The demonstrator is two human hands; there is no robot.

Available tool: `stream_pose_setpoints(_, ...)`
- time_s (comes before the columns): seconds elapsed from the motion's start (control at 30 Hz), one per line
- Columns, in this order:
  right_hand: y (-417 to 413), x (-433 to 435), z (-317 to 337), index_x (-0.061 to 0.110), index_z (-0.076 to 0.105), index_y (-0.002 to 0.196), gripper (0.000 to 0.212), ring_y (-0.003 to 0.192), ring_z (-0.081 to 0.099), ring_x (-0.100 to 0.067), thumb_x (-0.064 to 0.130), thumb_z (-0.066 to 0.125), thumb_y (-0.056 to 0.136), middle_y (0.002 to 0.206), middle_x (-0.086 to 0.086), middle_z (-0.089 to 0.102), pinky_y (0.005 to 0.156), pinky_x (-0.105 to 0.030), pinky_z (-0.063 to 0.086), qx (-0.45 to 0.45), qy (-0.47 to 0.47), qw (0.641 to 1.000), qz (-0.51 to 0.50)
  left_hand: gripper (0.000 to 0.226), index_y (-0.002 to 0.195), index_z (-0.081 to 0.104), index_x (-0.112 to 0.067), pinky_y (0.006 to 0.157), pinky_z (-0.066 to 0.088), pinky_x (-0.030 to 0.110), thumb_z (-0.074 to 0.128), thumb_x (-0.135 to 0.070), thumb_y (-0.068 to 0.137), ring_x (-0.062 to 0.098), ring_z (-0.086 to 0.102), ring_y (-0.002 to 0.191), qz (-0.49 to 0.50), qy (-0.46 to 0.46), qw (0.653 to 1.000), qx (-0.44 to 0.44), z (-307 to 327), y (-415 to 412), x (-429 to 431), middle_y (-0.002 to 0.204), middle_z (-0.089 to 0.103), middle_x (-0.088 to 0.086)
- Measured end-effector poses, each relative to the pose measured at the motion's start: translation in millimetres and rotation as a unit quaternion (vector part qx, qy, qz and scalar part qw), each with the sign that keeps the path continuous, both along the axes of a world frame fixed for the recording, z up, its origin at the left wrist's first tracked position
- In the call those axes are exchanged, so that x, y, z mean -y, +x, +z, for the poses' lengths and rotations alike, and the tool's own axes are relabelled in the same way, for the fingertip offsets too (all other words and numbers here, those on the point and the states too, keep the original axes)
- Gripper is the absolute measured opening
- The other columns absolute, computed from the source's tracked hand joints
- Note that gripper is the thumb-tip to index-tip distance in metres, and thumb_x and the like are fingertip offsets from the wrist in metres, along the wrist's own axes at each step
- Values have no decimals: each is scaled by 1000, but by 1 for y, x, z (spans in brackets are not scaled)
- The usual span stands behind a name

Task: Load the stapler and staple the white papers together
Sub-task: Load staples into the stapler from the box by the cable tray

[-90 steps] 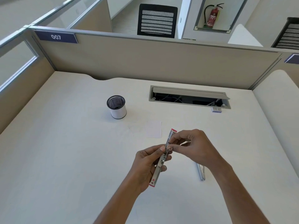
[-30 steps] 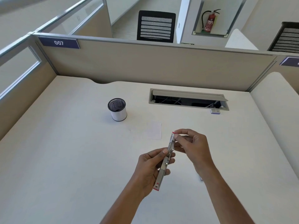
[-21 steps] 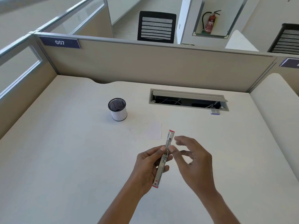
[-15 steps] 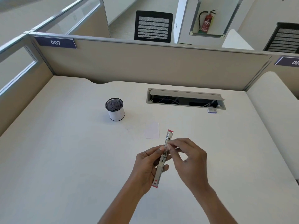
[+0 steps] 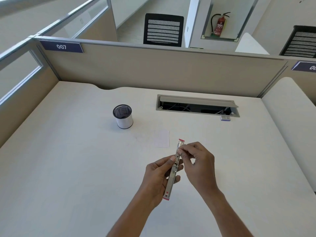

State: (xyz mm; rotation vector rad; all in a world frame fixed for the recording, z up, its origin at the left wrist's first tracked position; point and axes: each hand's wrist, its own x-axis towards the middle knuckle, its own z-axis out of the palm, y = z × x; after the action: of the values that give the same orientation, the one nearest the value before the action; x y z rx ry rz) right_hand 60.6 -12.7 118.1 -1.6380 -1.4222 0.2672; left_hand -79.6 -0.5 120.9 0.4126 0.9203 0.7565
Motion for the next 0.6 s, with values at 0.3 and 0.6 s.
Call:
stream_pose_setpoints(0.3,1,-5,1,18,68,100,21,83,73,-14,15,82,84,94,0,75,73,-31,61,-312,-139,936,-91,24,109,77,1,64,56,31,72,-15,91,24,73,90,-3,0,1000,8,-1,1,0,110,75,26)
stream_pose_setpoints(0.6,-7,15,7,10,68,109,24,87,74,-20,24,75,90,105,-15,74,81,-43,63,-444,-249,861,3,24,106,77,0,74,61,35,72,-16,89,27,73,83,14,16,999,40,-4,1,-6,96,74,22)
